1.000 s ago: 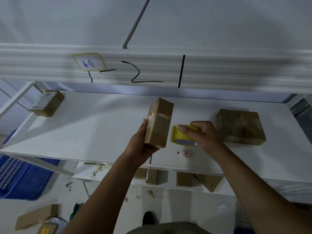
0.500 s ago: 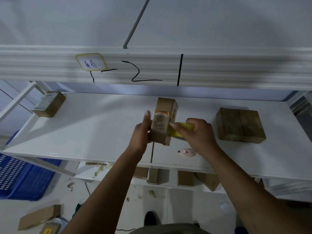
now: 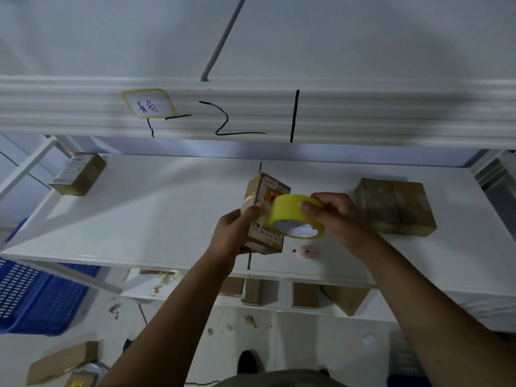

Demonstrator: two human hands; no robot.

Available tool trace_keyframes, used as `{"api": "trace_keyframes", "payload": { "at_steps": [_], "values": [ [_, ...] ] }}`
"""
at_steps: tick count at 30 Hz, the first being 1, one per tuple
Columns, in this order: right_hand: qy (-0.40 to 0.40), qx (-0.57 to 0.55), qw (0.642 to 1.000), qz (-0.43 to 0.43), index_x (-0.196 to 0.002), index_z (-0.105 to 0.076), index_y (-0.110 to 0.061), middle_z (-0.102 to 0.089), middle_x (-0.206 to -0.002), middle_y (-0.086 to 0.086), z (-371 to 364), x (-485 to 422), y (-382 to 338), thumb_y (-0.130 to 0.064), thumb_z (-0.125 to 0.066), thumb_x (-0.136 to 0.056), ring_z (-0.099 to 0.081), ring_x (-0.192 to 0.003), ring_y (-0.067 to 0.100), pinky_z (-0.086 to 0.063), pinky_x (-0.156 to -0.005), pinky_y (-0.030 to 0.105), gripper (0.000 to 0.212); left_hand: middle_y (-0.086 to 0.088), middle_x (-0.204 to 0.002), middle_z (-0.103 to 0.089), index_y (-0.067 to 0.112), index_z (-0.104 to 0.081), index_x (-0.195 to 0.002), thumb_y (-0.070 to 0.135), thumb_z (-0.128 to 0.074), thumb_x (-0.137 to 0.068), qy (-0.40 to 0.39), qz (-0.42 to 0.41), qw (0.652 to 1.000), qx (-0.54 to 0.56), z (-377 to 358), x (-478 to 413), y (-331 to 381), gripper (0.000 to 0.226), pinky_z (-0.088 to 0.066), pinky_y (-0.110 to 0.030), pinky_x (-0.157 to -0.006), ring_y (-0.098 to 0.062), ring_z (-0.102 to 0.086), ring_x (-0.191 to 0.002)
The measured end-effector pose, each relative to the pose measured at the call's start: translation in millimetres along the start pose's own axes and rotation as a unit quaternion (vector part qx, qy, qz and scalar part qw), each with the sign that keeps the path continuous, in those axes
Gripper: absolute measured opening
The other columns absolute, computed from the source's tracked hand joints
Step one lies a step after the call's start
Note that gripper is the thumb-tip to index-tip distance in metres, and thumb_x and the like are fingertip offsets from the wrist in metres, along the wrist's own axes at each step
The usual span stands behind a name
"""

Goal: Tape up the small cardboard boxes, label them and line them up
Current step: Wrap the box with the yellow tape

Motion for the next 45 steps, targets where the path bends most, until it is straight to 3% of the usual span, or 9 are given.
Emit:
{"api": "trace_keyframes", "payload": {
  "at_steps": [5, 15, 19, 24, 29, 35, 37, 41, 45],
  "values": [
    [0.04, 0.187, 0.981, -0.025, -0.054, -0.042, -0.021, -0.029, -0.055, -0.008, 16.1, -3.0, 11.1, -0.075, -0.067, -0.074, -0.034, -0.053, 0.01, -0.028, -0.058, 0.033, 0.062, -0.02, -0.112, -0.077, 0.009, -0.067, -0.127, 0.043, -0.059, -0.101, -0.028, 0.0, 0.999, 0.044, 10.0, 5.7, 9.9, 0.043, -0.061, -0.057, -0.091, -0.04, -0.076, -0.102],
    [-0.065, 0.124, 0.981, -0.134, -0.081, -0.068, -0.003, -0.063, -0.071, 0.012, 4.2, -12.3, 15.2, -0.078, -0.071, -0.064, -0.064, -0.07, 0.016, -0.047, -0.069, 0.035, 0.077, -0.02, -0.125, -0.071, 0.006, -0.06, -0.142, 0.039, -0.055, -0.102, -0.128, 0.037, 0.971, 0.197, 1.1, 13.4, 4.8, 0.053, -0.059, -0.046, -0.083, -0.035, -0.073, -0.101],
    [-0.032, 0.122, 0.984, -0.129, -0.074, -0.062, -0.001, -0.058, -0.066, 0.011, -3.2, -13.8, 12.5, -0.071, -0.078, -0.074, -0.059, -0.068, 0.017, -0.043, -0.07, 0.035, 0.071, -0.017, -0.133, -0.068, 0.01, -0.058, -0.147, 0.046, -0.052, -0.104, -0.15, 0.058, 0.958, 0.236, -1.2, 11.6, 2.1, 0.056, -0.054, -0.043, -0.096, -0.03, -0.069, -0.111],
    [0.046, 0.138, 0.984, -0.104, -0.07, -0.052, 0.003, -0.043, -0.062, 0.011, -9.7, -13.7, 18.6, -0.08, -0.074, -0.069, -0.046, -0.061, 0.016, -0.034, -0.064, 0.033, 0.086, -0.021, -0.113, -0.076, 0.004, -0.069, -0.124, 0.05, -0.042, -0.107, -0.042, -0.021, 0.999, 0.014, 0.0, -3.1, -5.4, 0.056, -0.061, -0.041, -0.083, -0.042, -0.072, -0.108],
    [0.06, 0.185, 0.976, -0.097, -0.075, -0.056, -0.003, -0.05, -0.069, 0.012, -16.7, -11.9, 15.5, -0.063, -0.062, -0.094, -0.054, -0.068, 0.026, -0.037, -0.066, 0.033, 0.064, -0.002, -0.11, -0.076, 0.024, -0.062, -0.124, 0.058, -0.072, -0.089, -0.066, -0.047, 0.991, -0.102, -9.5, -5.3, 10.6, 0.049, -0.062, -0.026, -0.07, -0.013, -0.078, -0.092],
    [0.029, -0.086, 0.989, -0.114, -0.088, -0.067, 0.008, -0.064, -0.077, 0.018, -1.0, -0.2, -0.8, -0.043, -0.066, -0.086, -0.059, -0.081, 0.018, -0.045, -0.078, 0.022, 0.051, -0.021, -0.12, -0.074, 0.011, -0.074, -0.125, 0.043, -0.069, -0.093, -0.08, -0.013, 0.995, 0.056, 2.6, -11.5, 18.2, 0.045, -0.054, -0.037, -0.084, -0.026, -0.071, -0.102],
    [0.021, -0.066, 0.996, -0.062, -0.086, -0.055, 0.023, -0.045, -0.074, 0.032, 1.3, 3.1, -2.5, -0.055, -0.073, -0.082, -0.045, -0.07, 0.034, -0.037, -0.069, 0.028, 0.079, -0.019, -0.124, -0.073, 0.012, -0.075, -0.126, 0.042, -0.07, -0.092, -0.083, 0.004, 0.989, 0.119, 3.0, -10.4, 16.8, 0.045, -0.05, -0.036, -0.09, -0.027, -0.068, -0.107],
    [0.046, 0.143, 0.988, -0.016, -0.054, -0.039, -0.014, -0.027, -0.056, -0.003, 12.3, -6.8, 10.9, -0.07, -0.067, -0.079, -0.032, -0.055, 0.012, -0.026, -0.058, 0.032, 0.068, -0.024, -0.133, -0.061, 0.005, -0.061, -0.141, 0.038, -0.065, -0.096, -0.11, 0.018, 0.964, 0.242, 5.2, -7.5, 13.7, 0.056, -0.048, -0.041, -0.092, -0.035, -0.059, -0.116],
    [0.059, 0.177, 0.981, -0.055, -0.06, -0.058, -0.004, -0.039, -0.054, 0.006, 9.0, -10.1, 23.2, -0.08, -0.068, -0.076, -0.044, -0.053, 0.011, -0.036, -0.059, 0.033, 0.078, -0.023, -0.143, -0.053, 0.009, -0.045, -0.155, 0.05, -0.053, -0.102, -0.189, 0.041, 0.938, 0.286, -19.5, 4.8, 7.7, 0.067, -0.047, -0.043, -0.095, -0.036, -0.053, -0.122]
  ]
}}
Point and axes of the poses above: each hand's wrist, its own x-axis away from the middle knuckle, its own z-axis out of the back of the hand, y = z × x, the point moved 3 cm from there along -x, towards the middle knuckle
